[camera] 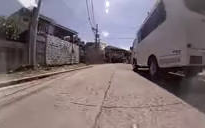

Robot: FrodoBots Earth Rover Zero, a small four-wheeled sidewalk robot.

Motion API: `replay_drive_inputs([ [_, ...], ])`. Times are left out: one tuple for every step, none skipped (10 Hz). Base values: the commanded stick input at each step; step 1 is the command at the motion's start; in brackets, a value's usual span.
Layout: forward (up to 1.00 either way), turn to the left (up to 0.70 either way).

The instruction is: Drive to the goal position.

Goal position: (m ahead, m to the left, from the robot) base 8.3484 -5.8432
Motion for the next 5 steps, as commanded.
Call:
replay_drive_inputs([
  [1.00, 0.00],
  [1.00, 0.00],
  [1.00, 0.00],
  [1.00, 0.00],
  [1.00, 0.00],
])
